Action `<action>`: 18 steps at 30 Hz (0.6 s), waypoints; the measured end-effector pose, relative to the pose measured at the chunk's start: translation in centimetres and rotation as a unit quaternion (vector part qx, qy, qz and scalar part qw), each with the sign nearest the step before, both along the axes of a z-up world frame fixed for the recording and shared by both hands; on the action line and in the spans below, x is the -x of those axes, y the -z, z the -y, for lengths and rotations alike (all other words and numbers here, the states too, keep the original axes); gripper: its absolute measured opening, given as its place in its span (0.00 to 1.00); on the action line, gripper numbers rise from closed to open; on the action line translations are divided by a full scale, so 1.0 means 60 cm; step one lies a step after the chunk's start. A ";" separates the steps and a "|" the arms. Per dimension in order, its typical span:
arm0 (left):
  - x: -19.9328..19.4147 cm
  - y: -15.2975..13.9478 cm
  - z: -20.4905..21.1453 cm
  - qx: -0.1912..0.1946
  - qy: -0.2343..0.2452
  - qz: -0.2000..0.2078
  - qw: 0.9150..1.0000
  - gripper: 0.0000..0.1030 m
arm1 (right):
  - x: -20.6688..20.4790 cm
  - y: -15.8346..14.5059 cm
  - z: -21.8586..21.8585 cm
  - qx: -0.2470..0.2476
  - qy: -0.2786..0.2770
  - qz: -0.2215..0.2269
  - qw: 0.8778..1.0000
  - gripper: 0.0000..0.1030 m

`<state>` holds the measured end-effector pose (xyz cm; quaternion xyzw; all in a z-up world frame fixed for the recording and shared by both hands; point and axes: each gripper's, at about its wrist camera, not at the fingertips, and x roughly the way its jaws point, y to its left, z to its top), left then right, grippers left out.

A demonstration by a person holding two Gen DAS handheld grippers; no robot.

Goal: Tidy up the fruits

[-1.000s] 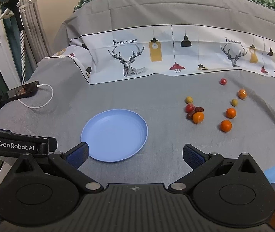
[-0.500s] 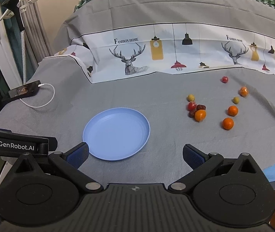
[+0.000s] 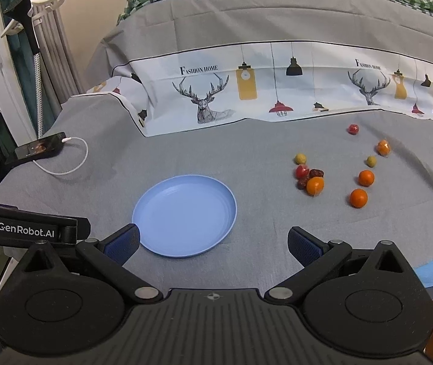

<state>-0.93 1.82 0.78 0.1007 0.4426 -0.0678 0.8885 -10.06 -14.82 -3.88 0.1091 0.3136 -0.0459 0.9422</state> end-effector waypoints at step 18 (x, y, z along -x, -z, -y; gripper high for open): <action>-0.004 0.005 -0.002 -0.004 -0.002 -0.005 1.000 1.00 | -0.005 0.001 0.004 -0.006 -0.005 -0.005 1.000 1.00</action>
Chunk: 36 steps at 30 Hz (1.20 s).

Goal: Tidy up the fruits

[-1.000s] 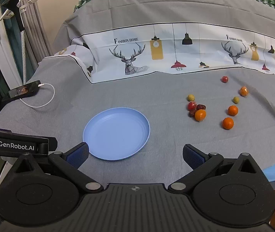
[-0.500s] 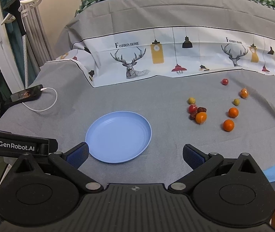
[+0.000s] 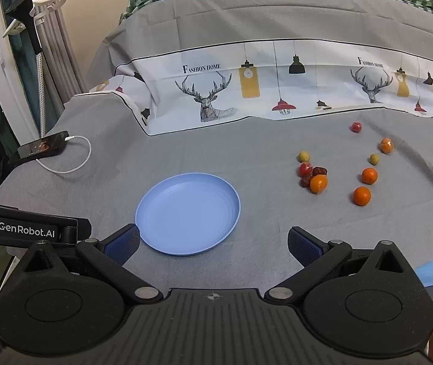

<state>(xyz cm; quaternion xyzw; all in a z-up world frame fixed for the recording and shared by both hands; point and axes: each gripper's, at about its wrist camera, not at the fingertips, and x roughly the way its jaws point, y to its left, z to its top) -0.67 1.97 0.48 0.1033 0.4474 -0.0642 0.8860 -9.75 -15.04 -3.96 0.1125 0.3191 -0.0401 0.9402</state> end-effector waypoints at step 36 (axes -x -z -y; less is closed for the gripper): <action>-0.229 0.161 0.312 -0.011 0.073 -0.119 0.990 1.00 | -0.257 0.301 0.386 -0.014 0.274 -0.104 0.956 0.99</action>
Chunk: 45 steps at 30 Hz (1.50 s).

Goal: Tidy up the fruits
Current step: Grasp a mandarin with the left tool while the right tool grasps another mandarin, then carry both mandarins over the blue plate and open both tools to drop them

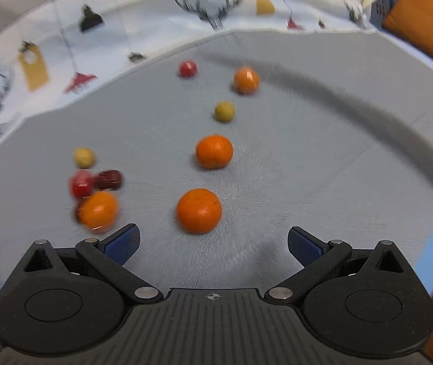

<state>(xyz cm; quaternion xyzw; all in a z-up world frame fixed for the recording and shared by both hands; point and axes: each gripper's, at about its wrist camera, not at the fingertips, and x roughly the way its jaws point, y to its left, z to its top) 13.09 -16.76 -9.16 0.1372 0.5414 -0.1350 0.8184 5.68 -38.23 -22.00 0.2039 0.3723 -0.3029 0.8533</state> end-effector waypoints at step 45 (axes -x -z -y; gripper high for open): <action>-0.067 0.077 0.112 0.051 -0.069 -0.078 0.993 0.36 | 0.042 -0.029 0.023 0.097 0.058 0.067 0.991 0.36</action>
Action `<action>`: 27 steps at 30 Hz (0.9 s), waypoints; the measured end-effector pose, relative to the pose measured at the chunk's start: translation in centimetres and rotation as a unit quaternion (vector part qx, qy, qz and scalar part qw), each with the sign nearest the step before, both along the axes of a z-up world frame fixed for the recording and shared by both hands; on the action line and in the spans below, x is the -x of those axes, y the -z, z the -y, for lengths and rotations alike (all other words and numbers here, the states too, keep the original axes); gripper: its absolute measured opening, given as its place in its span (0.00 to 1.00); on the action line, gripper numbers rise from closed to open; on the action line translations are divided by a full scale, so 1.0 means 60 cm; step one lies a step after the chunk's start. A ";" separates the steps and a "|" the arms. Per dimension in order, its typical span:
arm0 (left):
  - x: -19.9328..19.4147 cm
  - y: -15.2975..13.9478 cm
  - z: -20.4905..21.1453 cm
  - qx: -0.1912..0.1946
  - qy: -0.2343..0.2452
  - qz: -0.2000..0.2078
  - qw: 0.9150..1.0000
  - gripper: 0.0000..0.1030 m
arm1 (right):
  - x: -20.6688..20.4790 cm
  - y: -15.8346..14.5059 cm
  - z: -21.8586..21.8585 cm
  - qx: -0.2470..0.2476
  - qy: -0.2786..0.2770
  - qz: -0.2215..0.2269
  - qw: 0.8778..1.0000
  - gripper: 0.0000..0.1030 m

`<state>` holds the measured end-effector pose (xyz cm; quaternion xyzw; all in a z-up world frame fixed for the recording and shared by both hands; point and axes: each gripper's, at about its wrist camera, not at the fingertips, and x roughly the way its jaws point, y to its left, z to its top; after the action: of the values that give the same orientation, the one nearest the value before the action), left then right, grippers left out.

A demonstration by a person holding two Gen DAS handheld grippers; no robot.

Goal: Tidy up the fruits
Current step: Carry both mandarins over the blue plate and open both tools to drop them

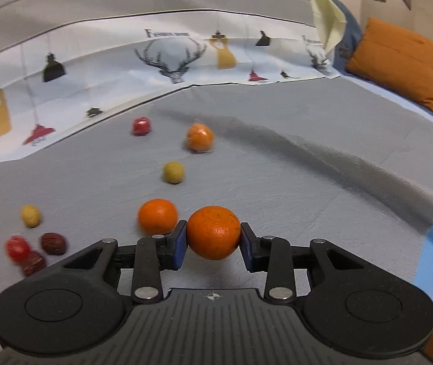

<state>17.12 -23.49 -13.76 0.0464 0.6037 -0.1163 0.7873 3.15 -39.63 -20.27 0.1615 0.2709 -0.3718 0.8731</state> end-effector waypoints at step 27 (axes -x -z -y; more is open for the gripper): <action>0.271 -0.202 -0.420 0.087 -0.019 0.047 0.995 0.36 | 0.288 -0.271 -0.424 0.026 -0.337 0.092 0.937 0.36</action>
<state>0.83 1.73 -1.66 -0.0282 0.5545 -0.1505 0.8180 -14.14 -14.17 -4.01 0.0720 0.2179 -0.0462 0.9722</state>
